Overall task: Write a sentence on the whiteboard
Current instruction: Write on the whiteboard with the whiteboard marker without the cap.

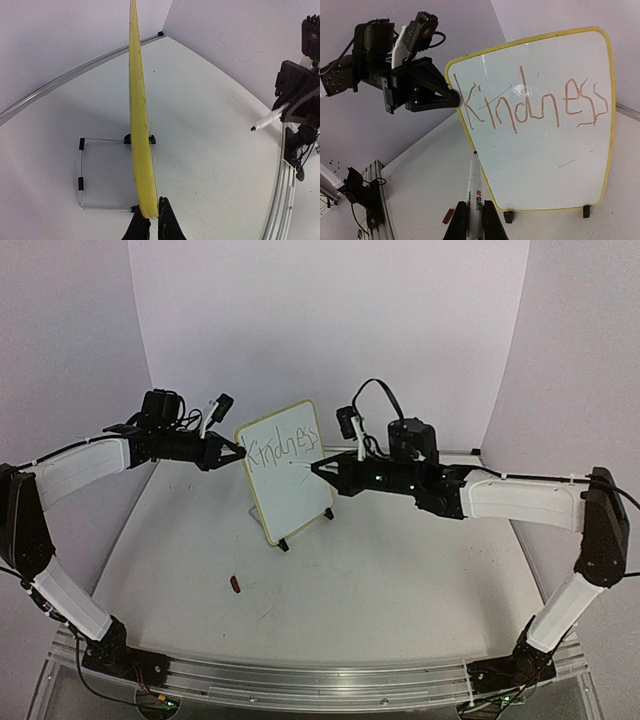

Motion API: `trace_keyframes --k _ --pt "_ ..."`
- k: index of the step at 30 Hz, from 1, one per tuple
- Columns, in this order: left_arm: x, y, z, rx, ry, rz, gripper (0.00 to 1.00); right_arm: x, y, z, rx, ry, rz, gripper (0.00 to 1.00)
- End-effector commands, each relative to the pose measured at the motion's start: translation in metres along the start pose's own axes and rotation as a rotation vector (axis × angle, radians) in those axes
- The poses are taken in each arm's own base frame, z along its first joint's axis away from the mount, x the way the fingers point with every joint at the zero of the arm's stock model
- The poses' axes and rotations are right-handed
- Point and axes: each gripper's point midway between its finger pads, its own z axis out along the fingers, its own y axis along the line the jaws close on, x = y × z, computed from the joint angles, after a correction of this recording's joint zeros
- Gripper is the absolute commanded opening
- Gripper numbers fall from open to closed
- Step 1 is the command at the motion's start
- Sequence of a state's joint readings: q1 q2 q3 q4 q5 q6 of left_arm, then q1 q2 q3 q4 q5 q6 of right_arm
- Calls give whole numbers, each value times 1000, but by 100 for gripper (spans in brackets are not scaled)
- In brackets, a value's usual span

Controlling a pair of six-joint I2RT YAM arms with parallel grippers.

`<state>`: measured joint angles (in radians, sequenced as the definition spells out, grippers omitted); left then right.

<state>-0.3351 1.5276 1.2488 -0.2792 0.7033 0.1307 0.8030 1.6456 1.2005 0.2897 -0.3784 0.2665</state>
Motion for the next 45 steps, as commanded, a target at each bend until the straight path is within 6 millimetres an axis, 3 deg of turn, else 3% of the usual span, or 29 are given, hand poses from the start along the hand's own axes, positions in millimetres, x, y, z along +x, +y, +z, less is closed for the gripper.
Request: trace_keyframes --k 1,8,20,33,45 --pt "8 2 3 -19 37 6 0 9 14 30 -12 14 -44 0" --pt "9 2 5 -16 39 4 0 21 17 62 -20 40 -40 0" --pt "7 1 3 -17 36 7 0 49 8 94 1 111 -29 0" --pt "6 1 2 -21 34 13 0 63 -4 107 42 137 -22 0" --pt "6 1 2 -22 36 13 0 57 -12 106 93 112 -22 0"
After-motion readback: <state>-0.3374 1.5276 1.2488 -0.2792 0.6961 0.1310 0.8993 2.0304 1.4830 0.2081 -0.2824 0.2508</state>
